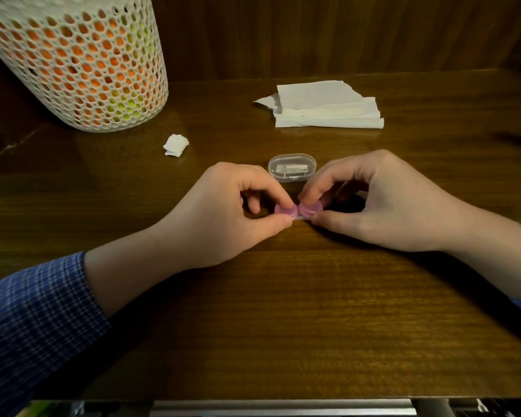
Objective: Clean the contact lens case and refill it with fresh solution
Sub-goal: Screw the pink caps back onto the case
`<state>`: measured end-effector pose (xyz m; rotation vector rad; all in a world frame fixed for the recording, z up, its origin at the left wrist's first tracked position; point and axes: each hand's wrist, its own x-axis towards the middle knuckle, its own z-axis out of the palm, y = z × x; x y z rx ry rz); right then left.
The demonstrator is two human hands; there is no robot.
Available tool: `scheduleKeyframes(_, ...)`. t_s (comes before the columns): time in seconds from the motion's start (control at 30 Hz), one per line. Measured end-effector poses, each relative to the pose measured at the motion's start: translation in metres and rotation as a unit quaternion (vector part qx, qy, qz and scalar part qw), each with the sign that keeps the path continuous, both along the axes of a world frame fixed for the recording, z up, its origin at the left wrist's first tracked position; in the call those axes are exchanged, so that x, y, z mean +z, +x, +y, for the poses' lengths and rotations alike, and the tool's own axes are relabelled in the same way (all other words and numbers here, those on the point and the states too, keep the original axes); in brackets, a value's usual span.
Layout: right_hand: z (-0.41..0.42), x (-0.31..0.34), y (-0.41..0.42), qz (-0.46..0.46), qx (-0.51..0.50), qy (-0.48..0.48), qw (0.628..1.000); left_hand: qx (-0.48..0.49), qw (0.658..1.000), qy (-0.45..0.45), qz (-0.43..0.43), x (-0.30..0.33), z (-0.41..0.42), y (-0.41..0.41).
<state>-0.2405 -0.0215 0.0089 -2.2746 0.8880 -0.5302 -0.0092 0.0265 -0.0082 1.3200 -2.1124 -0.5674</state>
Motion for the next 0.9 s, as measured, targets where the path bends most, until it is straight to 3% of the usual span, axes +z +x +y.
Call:
scheduleKeyframes(0.43,0.0014,-0.0049,0.0039,-0.004,-0.029,-0.026,0.999,0.004,1.000,0.003,-0.003,0.0009,0.0004,-0.0011)
scheduleKeyframes(0.9,0.0011,0.0016,-0.0011,0.018,0.020,-0.030,0.999,0.006,1.000,0.009,0.004,-0.0007,-0.0005,0.0002)
